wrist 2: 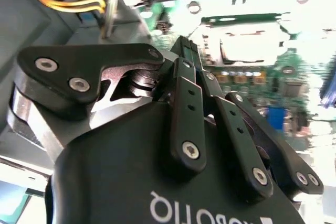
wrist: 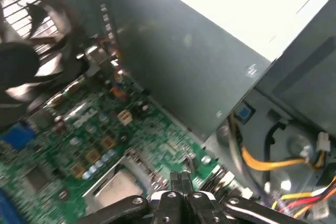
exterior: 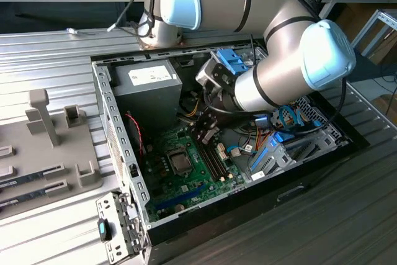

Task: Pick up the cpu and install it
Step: 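Close the cpu cover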

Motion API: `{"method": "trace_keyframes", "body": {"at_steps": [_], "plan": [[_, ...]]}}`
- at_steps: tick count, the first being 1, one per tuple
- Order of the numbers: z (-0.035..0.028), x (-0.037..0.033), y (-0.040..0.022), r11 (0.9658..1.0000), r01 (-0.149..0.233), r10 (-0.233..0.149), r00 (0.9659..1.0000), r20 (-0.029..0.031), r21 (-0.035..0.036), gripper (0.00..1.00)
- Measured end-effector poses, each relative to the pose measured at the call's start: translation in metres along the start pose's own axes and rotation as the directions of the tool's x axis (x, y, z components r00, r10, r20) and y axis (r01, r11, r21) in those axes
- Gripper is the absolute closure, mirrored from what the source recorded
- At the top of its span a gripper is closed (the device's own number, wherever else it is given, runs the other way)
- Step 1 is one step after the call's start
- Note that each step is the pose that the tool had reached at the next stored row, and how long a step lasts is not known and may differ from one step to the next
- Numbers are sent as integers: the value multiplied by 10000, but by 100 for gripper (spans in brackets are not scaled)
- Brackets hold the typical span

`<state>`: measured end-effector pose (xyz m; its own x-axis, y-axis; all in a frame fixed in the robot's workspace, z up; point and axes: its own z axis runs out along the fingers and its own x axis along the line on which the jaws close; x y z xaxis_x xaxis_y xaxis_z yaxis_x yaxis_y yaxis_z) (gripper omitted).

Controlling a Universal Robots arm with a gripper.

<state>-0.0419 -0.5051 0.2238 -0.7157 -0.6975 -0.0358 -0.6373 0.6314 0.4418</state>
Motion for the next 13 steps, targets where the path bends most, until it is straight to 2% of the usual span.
{"method": "trace_keyframes", "body": {"at_steps": [2,7,9,13], "plan": [[10,-29,19,10000,1,-1,10000,0,0,89],[5,-24,12,10000,1,-1,10000,-2,0,89],[-18,-21,19,10000,1,-1,10000,-2,1,89],[-114,-25,66,10000,2,-2,10000,0,0,89]]}}
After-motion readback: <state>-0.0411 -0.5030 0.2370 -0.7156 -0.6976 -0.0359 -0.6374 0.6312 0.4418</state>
